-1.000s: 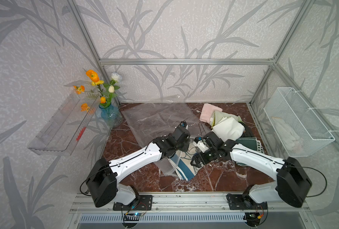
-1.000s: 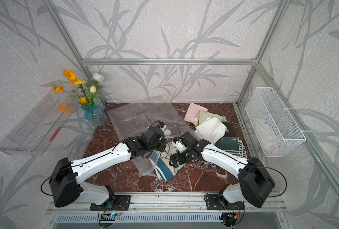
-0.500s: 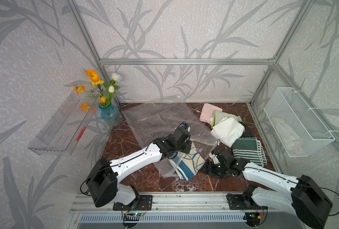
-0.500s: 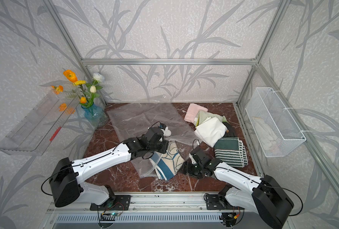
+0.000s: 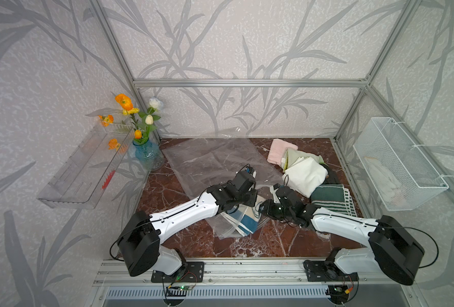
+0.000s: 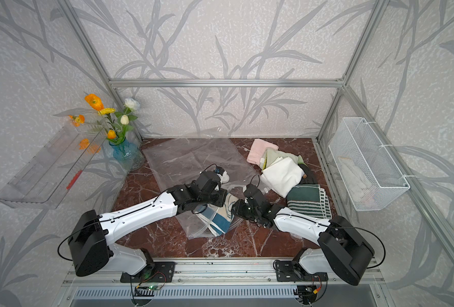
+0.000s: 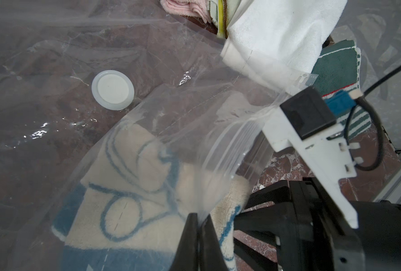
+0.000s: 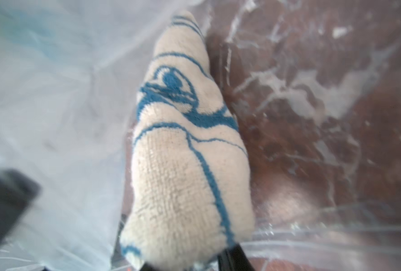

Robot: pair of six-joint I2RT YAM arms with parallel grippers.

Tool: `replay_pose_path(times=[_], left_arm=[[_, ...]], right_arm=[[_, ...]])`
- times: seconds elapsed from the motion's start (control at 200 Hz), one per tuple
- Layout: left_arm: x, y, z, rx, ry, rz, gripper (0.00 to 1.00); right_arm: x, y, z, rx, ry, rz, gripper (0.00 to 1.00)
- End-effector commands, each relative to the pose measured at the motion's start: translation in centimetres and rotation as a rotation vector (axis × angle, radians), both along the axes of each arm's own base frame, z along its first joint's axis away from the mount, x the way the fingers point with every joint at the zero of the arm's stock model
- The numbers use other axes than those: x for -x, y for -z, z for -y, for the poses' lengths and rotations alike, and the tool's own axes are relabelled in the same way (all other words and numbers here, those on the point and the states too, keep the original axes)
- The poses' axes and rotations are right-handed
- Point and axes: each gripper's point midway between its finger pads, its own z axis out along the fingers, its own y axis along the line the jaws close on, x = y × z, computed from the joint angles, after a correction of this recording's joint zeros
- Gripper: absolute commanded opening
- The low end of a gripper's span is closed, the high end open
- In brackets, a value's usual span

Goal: Place the folded towel into the vacuum bag
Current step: Place the towel in the vacuum bag.

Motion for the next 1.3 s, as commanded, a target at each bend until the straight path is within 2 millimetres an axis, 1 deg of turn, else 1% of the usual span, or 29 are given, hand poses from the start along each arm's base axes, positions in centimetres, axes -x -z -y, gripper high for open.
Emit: replay_pose_path(times=[0.0,0.045,0.12,0.16,0.255,0.34,0.395,0.45,0.485,0.505,0.51,0.52,0.575,0.605,0.695,0.745,0.82,0.9,0.98,1.035,1.145,1.22,1.3], left_arm=[[-0.4,-0.2,0.5,0.004,0.008,0.022,0.0],[-0.5,-0.3,0.5,0.0,0.005,0.028,0.0],[-0.7,-0.4,0.4,-0.004,0.001,0.032,0.0],[-0.7,-0.3,0.4,-0.005,-0.001,0.034,0.0],[-0.9,-0.2,0.5,-0.007,-0.006,0.039,0.0],[-1.3,-0.5,0.7,-0.006,-0.009,0.047,0.0],[-1.5,-1.0,0.9,-0.007,-0.008,0.054,0.0],[-1.7,-1.4,1.1,-0.001,-0.009,0.061,0.0],[-1.7,-1.6,1.1,-0.001,-0.009,0.063,0.0],[-1.8,-1.7,1.1,0.001,-0.009,0.065,0.0],[-1.7,-1.8,1.1,0.002,-0.009,0.066,0.0],[-1.8,-1.8,1.1,0.001,-0.009,0.066,0.0],[-1.8,-1.9,1.1,-0.003,-0.008,0.069,0.0],[-1.8,-1.9,1.0,-0.007,-0.007,0.068,0.0],[-1.7,-1.8,0.8,-0.018,-0.009,0.067,0.0],[-1.6,-1.8,0.6,-0.025,-0.01,0.068,0.0],[-1.6,-1.6,0.0,-0.046,-0.021,0.069,0.0],[-1.5,-1.5,-0.4,-0.051,-0.028,0.073,0.0],[-1.7,-1.6,-0.3,-0.038,-0.031,0.086,0.0],[-1.9,-2.0,-0.2,-0.029,-0.033,0.093,0.0],[-2.2,-2.9,0.0,-0.028,-0.037,0.11,0.0],[-2.5,-3.6,0.2,-0.008,-0.042,0.126,0.0],[-2.3,-4.8,0.8,0.034,-0.02,0.136,0.0]], right_arm=[[-2.7,-1.2,-1.3,-0.006,0.033,0.082,0.35],[-2.9,-0.5,-1.3,-0.011,0.047,0.077,0.41],[-2.3,1.3,-1.1,-0.027,0.058,0.043,0.56],[-1.9,1.9,-1.1,-0.037,0.064,0.033,0.62],[-1.1,2.8,-1.4,-0.045,0.065,0.034,0.7],[-1.1,3.2,-2.4,-0.054,0.061,0.041,0.71],[-1.5,3.6,-3.2,-0.072,0.069,0.04,0.7],[-2.2,4.0,-3.9,-0.102,0.087,0.04,0.65],[-2.6,4.1,-4.4,-0.127,0.093,0.045,0.6],[-3.0,3.5,-4.7,-0.152,0.097,0.057,0.57],[-3.0,4.0,-4.7,-0.146,0.099,0.05,0.56],[-3.1,4.4,-4.8,-0.145,0.1,0.047,0.54],[-3.7,4.2,-5.8,-0.171,0.091,0.057,0.43],[-4.3,3.2,-6.7,-0.205,0.081,0.086,0.4],[-5.3,1.9,-9.0,-0.234,0.029,0.109,0.32],[-5.5,1.5,-9.9,-0.246,0.014,0.113,0.31],[-5.9,1.6,-10.6,-0.26,0.008,0.107,0.29],[-6.2,2.2,-11.1,-0.276,0.012,0.098,0.29],[-6.1,2.6,-12.4,-0.301,-0.019,0.077,0.26],[-5.5,3.5,-13.1,-0.303,-0.037,0.052,0.25],[-4.4,5.3,-13.2,-0.3,-0.024,0.012,0.22],[-4.5,5.9,-13.6,-0.311,-0.015,-0.004,0.21],[-5.1,6.2,-14.1,-0.301,-0.008,-0.001,0.21]])
